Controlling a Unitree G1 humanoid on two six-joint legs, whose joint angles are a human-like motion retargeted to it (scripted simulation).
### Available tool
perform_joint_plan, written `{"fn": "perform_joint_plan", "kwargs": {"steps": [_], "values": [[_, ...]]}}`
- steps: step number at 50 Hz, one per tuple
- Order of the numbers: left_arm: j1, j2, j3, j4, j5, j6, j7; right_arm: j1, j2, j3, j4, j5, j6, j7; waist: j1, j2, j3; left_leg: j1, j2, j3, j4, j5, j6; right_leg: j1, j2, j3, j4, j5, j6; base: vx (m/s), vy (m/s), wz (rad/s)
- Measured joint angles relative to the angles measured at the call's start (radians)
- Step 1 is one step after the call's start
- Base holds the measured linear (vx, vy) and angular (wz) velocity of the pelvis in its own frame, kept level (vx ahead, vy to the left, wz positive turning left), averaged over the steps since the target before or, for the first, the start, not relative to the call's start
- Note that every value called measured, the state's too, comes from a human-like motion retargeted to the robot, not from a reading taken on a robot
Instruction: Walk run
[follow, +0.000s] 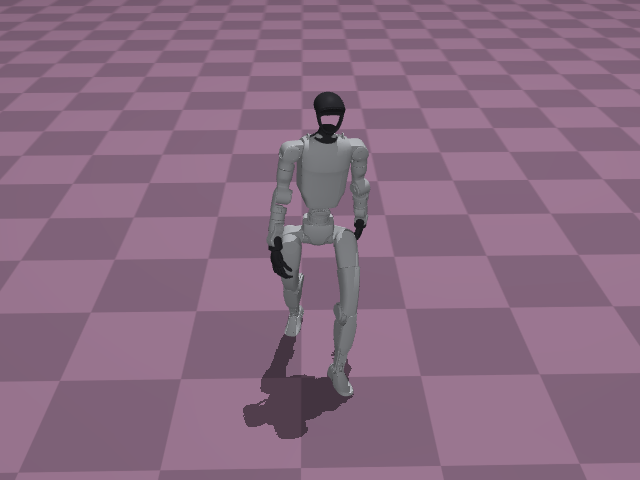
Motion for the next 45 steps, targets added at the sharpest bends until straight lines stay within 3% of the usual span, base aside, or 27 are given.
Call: {"fn": "perform_joint_plan", "kwargs": {"steps": [5,7,10,13,18,23,25,28,30,32,35,37,38,41,45], "values": [[-0.006,0.028,-0.047,-0.031,0.018,-0.006,-0.059,0.092,-0.011,0.04,0.062,-0.125,-0.01,-0.044,-0.006,0.033,-0.061,0.202,0.023,0.022,-0.098,-0.088,0.013,-0.084,0.006,0.022,0.291,0.385,0.047,1.01,0.22,-0.47],[-0.033,0.048,-0.072,-0.053,-0.004,-0.012,-0.041,0.105,-0.026,0.058,0.072,-0.203,-0.02,-0.068,-0.018,0.073,-0.052,0.289,0.05,0.032,-0.15,-0.106,-0.002,-0.158,-0.01,-0.041,0.485,0.361,0.013,0.73,0.11,-0.74],[-0.093,0.073,-0.114,-0.078,-0.041,-0.024,0.024,0.127,-0.048,0.049,0.075,-0.294,-0.024,-0.117,-0.051,0.106,-0.035,0.398,0.041,0.057,-0.241,-0.109,-0.013,-0.3,-0.067,-0.121,0.702,0.245,-0.063,0.68,0.12,-0.23],[-0.172,0.098,-0.138,-0.105,-0.059,-0.053,0.055,0.151,-0.047,0.003,0.086,-0.292,0.002,-0.191,-0.125,0.116,-0.021,0.468,-0.003,0.03,-0.321,-0.109,-0.027,-0.447,-0.095,-0.198,0.746,0.149,-0.089,0.59,0.09,0.52],[-0.306,0.125,-0.139,-0.164,-0.095,-0.092,0.021,0.192,-0.027,-0.065,0.134,-0.132,0.029,-0.189,-0.215,0.082,0.006,0.579,-0.1,-0.004,-0.419,-0.131,-0.055,-0.642,-0.088,-0.246,0.471,0.032,-0.181,0.5,0.03,0.56],[-0.391,0.127,-0.136,-0.242,-0.157,-0.135,-0.005,0.222,-0.006,-0.118,0.205,-0.016,0.062,-0.08,-0.272,0.041,0.039,0.702,-0.173,-0.055,-0.46,-0.178,-0.072,-0.752,-0.039,-0.212,0.057,0.007,-0.237,0.76,-0.06,0.61],[-0.397,0.117,-0.132,-0.273,-0.175,-0.148,-0.022,0.234,-0.003,-0.125,0.219,0.013,0.071,-0.054,-0.281,0.044,0.031,0.734,-0.18,-0.065,-0.461,-0.199,-0.078,-0.801,-0.018,-0.174,-0.013,0.008,-0.258,0.82,-0.08,0.4],[-0.365,0.084,-0.129,-0.291,-0.186,-0.154,-0.047,0.242,0.003,-0.147,0.216,0.047,0.097,-0.029,-0.299,0.052,0.004,0.766,-0.199,-0.084,-0.437,-0.22,-0.092,-0.836,-0.029,-0.156,0.062,0.03,-0.313,0.85,-0.05,0.38],[-0.324,0.069,-0.132,-0.28,-0.175,-0.155,-0.079,0.244,0.003,-0.153,0.208,0.072,0.102,-0.021,-0.323,0.065,-0.017,0.791,-0.206,-0.105,-0.409,-0.194,-0.125,-0.813,-0.061,-0.238,0.112,0.082,-0.327,1.07,-0.09,0.49],[-0.266,0.058,-0.125,-0.255,-0.125,-0.121,-0.118,0.242,-0.009,-0.135,0.207,0.072,0.094,0.002,-0.344,0.069,-0.023,0.827,-0.208,-0.109,-0.362,-0.091,-0.163,-0.786,-0.065,-0.177,0.161,0.111,-0.326,1.25,-0.15,0.58],[-0.184,0.012,-0.105,-0.205,-0.018,-0.044,-0.095,0.215,-0.02,-0.137,0.215,-0.029,0.098,-0.013,-0.338,0.055,-0.03,0.831,-0.187,-0.014,-0.218,0.18,-0.183,-0.733,-0.097,-0.085,0.23,0.046,-0.31,1.13,-0.08,0.35],[-0.138,-0.001,-0.1,-0.158,0.01,-0.029,-0.07,0.19,-0.034,-0.095,0.209,-0.072,0.092,-0.052,-0.293,0.007,-0.027,0.787,-0.219,0.039,-0.053,0.321,-0.197,-0.636,-0.129,-0.098,0.187,0.014,-0.31,0.77,-0.05,-0.39],[-0.122,0.003,-0.108,-0.135,0.01,-0.026,-0.068,0.174,-0.043,-0.071,0.205,-0.081,0.083,-0.062,-0.28,-0.019,-0.022,0.753,-0.213,0.071,0.055,0.328,-0.186,-0.593,-0.161,-0.116,0.174,0.0,-0.3,0.78,-0.09,-0.01],[-0.083,0.006,-0.108,-0.092,0.0,-0.049,-0.027,0.108,-0.059,-0.048,0.176,-0.113,0.072,-0.069,-0.242,-0.075,0.006,0.61,-0.142,0.129,0.342,0.212,-0.139,-0.485,-0.203,-0.109,0.129,-0.035,-0.274,0.89,-0.1,0.37],[-0.037,-0.014,-0.049,-0.058,-0.085,-0.111,0.087,0.021,-0.06,-0.061,0.11,-0.062,0.055,-0.094,-0.172,-0.053,0.03,0.383,-0.089,0.09,0.428,0.124,-0.117,-0.347,-0.153,-0.169,0.02,-0.052,-0.255,0.66,-0.06,-0.01]]}}
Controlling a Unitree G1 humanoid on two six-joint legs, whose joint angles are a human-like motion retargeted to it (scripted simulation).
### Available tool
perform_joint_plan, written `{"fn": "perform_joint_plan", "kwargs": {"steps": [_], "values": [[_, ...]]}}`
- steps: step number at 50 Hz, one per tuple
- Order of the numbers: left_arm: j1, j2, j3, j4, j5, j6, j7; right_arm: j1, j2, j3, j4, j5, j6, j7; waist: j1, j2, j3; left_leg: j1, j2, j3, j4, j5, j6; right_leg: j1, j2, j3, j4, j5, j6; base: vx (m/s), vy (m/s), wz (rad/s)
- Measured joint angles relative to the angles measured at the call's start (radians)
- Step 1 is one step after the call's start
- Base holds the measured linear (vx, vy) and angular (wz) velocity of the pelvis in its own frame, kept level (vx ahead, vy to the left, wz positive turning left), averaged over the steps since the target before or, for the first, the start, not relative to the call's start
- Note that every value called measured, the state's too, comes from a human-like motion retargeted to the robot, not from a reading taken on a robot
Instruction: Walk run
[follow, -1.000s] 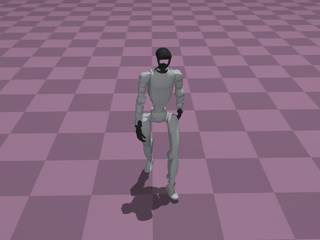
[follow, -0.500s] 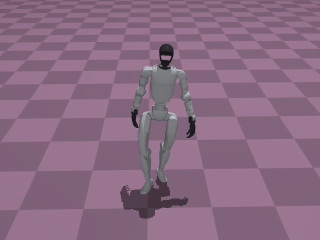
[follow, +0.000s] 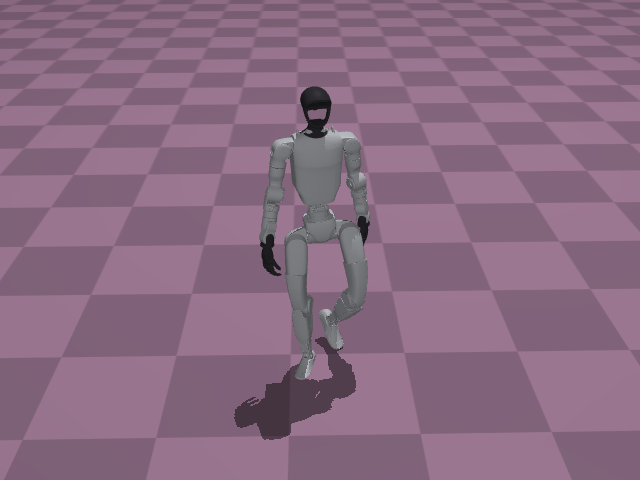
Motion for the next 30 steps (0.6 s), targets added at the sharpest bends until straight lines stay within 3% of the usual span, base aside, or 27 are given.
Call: {"fn": "perform_joint_plan", "kwargs": {"steps": [6,11,15,18,21,23,27,30], "values": [[0.041,-0.017,0.088,0.04,-0.118,-0.01,-0.007,-0.089,-0.005,-0.002,-0.086,0.104,-0.037,-0.015,0.093,0.047,0.028,-0.207,0.031,-0.003,-0.392,-0.094,0.086,0.166,0.103,0.0,-0.088,-0.054,0.036,0.69,-0.09,-0.16],[0.033,-0.012,0.097,0.076,-0.078,0.015,-0.031,-0.116,-0.005,0.0,-0.11,0.064,-0.059,-0.011,0.154,0.059,0.042,-0.323,-0.039,-0.186,-0.726,-0.082,0.058,0.293,0.139,0.011,-0.116,-0.097,0.105,0.89,-0.01,-0.36],[0.031,0.002,0.089,0.078,0.017,0.047,-0.074,-0.076,0.008,0.012,-0.08,0.035,-0.075,0.037,0.166,0.063,0.017,-0.332,-0.038,-0.164,-0.699,-0.073,0.092,0.36,0.142,0.045,-0.082,-0.068,0.203,1.0,0.07,-0.33],[0.038,0.002,0.096,0.067,0.063,0.068,-0.078,-0.002,0.017,0.001,-0.022,-0.011,-0.086,0.086,0.207,0.058,-0.009,-0.304,0.02,-0.11,-0.603,-0.02,0.111,0.397,0.122,0.073,-0.007,0.061,0.273,1.19,0.1,-0.83],[0.029,-0.002,0.119,0.052,0.03,0.072,-0.077,0.064,0.042,0.02,0.056,-0.041,-0.058,0.052,0.178,0.064,-0.018,-0.236,0.029,-0.181,-0.542,-0.108,0.13,0.352,0.109,0.102,0.188,0.336,0.271,0.98,0.01,-0.51],[0.018,0.003,0.107,0.04,-0.022,0.074,-0.091,0.097,0.04,0.044,0.115,-0.032,-0.033,0.015,0.152,0.095,-0.026,-0.141,0.075,-0.127,-0.57,-0.154,0.136,0.292,0.111,0.07,0.381,0.459,0.258,1.05,0.04,-0.37],[-0.052,0.028,0.074,0.014,-0.121,0.077,-0.08,0.136,0.025,0.048,0.156,-0.094,-0.013,0.026,0.11,0.125,-0.013,0.011,0.1,-0.063,-0.637,-0.212,0.126,0.086,0.03,0.01,0.734,0.298,0.174,0.94,0.01,-0.61],[-0.113,0.045,0.044,-0.024,-0.14,0.065,-0.047,0.174,0.025,0.029,0.125,-0.122,0.004,0.021,0.031,0.13,0.002,0.108,0.06,-0.062,-0.722,-0.221,0.128,-0.08,-0.01,-0.051,0.811,0.204,0.152,0.81,-0.02,0.23]]}}
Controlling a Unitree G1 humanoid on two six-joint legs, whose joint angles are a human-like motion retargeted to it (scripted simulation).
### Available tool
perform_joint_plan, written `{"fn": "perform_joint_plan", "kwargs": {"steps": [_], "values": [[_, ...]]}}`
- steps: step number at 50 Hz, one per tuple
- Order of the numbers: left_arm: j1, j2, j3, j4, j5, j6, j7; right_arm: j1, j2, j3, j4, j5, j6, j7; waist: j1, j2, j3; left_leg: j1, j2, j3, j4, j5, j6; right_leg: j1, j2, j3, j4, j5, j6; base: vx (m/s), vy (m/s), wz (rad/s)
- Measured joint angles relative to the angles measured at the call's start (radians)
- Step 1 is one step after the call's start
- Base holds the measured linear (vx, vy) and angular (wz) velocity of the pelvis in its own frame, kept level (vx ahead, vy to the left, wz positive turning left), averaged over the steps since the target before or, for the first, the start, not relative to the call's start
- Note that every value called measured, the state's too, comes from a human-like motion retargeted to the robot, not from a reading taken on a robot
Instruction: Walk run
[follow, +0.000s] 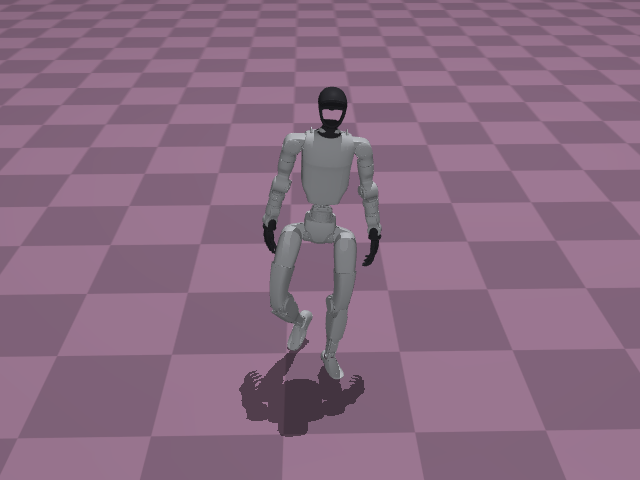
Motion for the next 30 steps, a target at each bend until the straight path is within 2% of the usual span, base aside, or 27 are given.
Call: {"fn": "perform_joint_plan", "kwargs": {"steps": [2,5,10,13,15,17,18,20,22,23,26,30], "values": [[-0.045,0.021,-0.036,-0.035,-0.001,-0.023,-0.006,0.02,0.002,-0.015,-0.033,0.025,0.004,0.006,-0.05,-0.002,-0.002,0.038,-0.03,-0.012,-0.038,-0.014,0.0,-0.095,-0.022,-0.052,-0.068,-0.06,-0.03,0.68,-0.03,0.47],[-0.105,0.056,-0.075,-0.098,0.01,-0.052,-0.033,0.04,0.011,-0.051,-0.067,0.069,0.009,0.009,-0.113,-0.008,0.0,0.107,-0.073,-0.029,-0.085,-0.045,-0.011,-0.223,-0.02,-0.068,-0.291,-0.113,-0.087,0.79,-0.07,0.49],[-0.175,0.09,-0.094,-0.211,0.016,-0.098,-0.032,0.022,0.031,-0.092,-0.06,0.151,0.027,0.034,-0.176,-0.028,0.007,0.249,-0.138,-0.055,-0.151,-0.106,-0.047,-0.369,0.051,0.081,-0.757,-0.137,-0.148,0.83,-0.13,0.41],[-0.179,0.078,-0.101,-0.239,-0.016,-0.135,-0.012,0.012,0.027,-0.104,-0.058,0.201,0.032,0.075,-0.182,-0.015,-0.008,0.299,-0.134,-0.071,-0.134,-0.126,-0.099,-0.417,0.063,0.109,-0.796,-0.135,-0.152,0.88,-0.13,0.24],[-0.166,0.055,-0.095,-0.238,-0.033,-0.154,-0.003,-0.001,0.019,-0.11,-0.059,0.212,0.035,0.103,-0.17,-0.013,-0.024,0.321,-0.148,-0.069,-0.11,-0.099,-0.134,-0.415,0.047,0.056,-0.727,-0.093,-0.187,0.93,-0.15,-0.05],[-0.123,0.037,-0.081,-0.224,-0.022,-0.152,-0.022,-0.009,0.014,-0.107,-0.061,0.206,0.031,0.103,-0.185,-0.006,-0.032,0.345,-0.159,-0.097,-0.061,0.01,-0.176,-0.394,0.035,0.041,-0.671,-0.031,-0.188,1.26,-0.25,0.35],[-0.097,0.023,-0.066,-0.211,-0.001,-0.144,-0.03,-0.015,0.011,-0.106,-0.06,0.202,0.024,0.098,-0.2,0.006,-0.026,0.35,-0.155,-0.117,-0.018,0.095,-0.193,-0.399,0.043,0.113,-0.62,-0.027,-0.191,1.11,-0.15,0.68],[-0.047,-0.014,-0.053,-0.173,0.038,-0.121,-0.026,-0.029,0.009,-0.102,-0.062,0.195,0.022,0.07,-0.221,-0.005,-0.022,0.342,-0.118,-0.022,0.111,0.289,-0.167,-0.349,0.013,0.208,-0.576,-0.068,-0.176,0.92,-0.06,0.57],[-0.006,-0.032,-0.048,-0.132,0.095,-0.09,-0.047,-0.041,0.008,-0.082,-0.074,0.204,0.021,0.037,-0.19,-0.047,-0.015,0.281,-0.152,-0.004,0.309,0.417,-0.13,-0.245,-0.016,0.211,-0.622,-0.107,-0.178,0.98,-0.17,-0.03],[0.008,-0.031,-0.056,-0.113,0.123,-0.075,-0.066,-0.049,0.005,-0.07,-0.079,0.212,0.012,0.03,-0.178,-0.067,-0.008,0.24,-0.145,0.022,0.429,0.417,-0.103,-0.195,-0.05,0.163,-0.637,-0.123,-0.173,0.88,-0.19,0.24],[0.047,-0.027,-0.077,-0.074,0.192,-0.063,-0.099,-0.089,-0.007,-0.051,-0.084,0.193,0.002,0.021,-0.145,-0.108,0.012,0.091,-0.057,0.089,0.705,0.294,-0.049,-0.079,-0.078,0.127,-0.687,-0.158,-0.154,0.84,-0.18,0.5],[0.097,-0.034,-0.062,-0.015,0.204,-0.053,-0.063,-0.15,-0.017,-0.018,-0.094,0.149,0.01,-0.038,-0.071,-0.104,0.023,-0.117,-0.015,0.102,0.759,0.213,-0.073,0.067,-0.031,0.037,-0.801,-0.174,-0.139,0.71,-0.13,-0.1]]}}
